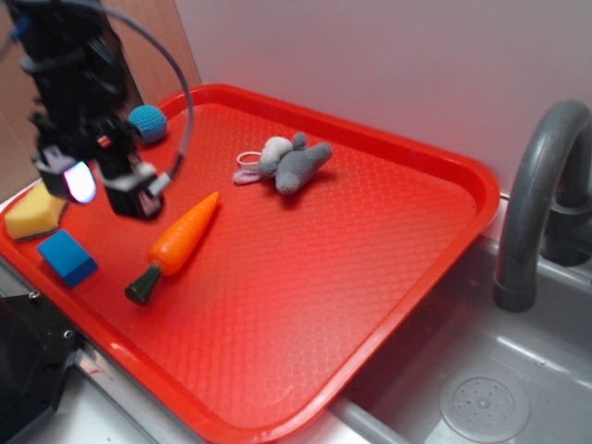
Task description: Grab the carrot.
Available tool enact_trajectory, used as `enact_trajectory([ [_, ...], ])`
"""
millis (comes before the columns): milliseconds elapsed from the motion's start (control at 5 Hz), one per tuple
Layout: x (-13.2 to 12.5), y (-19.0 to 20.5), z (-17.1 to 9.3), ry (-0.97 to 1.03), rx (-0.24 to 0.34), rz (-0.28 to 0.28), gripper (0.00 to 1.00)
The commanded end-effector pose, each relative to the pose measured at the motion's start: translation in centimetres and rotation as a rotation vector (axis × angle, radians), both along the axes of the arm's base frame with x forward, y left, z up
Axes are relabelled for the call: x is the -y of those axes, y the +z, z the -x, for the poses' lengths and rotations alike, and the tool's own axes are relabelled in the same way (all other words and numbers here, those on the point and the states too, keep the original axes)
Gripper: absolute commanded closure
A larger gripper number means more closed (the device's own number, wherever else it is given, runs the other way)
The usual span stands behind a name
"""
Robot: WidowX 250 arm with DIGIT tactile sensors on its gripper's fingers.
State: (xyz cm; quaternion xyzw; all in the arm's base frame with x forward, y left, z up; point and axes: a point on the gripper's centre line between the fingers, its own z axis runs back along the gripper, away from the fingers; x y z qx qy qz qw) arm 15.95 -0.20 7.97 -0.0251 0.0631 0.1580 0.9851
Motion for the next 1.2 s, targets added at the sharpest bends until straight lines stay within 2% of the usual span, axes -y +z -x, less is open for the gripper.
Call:
enact_trajectory([
  [0,0.1,-2.8,-1.4,0.022,0.018,0.009,0.0],
  [200,0.0,-3.8,-1.8,0.018,0.012,-0.016,0.0],
  [400,0.1,-4.8,-1.8,-0.005,0.008,-0.038,0.08],
  [600,0.6,-4.9,-1.8,-0.03,0.016,-0.048,1.0],
  [1000,1.0,-4.3,-2.3,-0.061,0.016,-0.06,1.0],
])
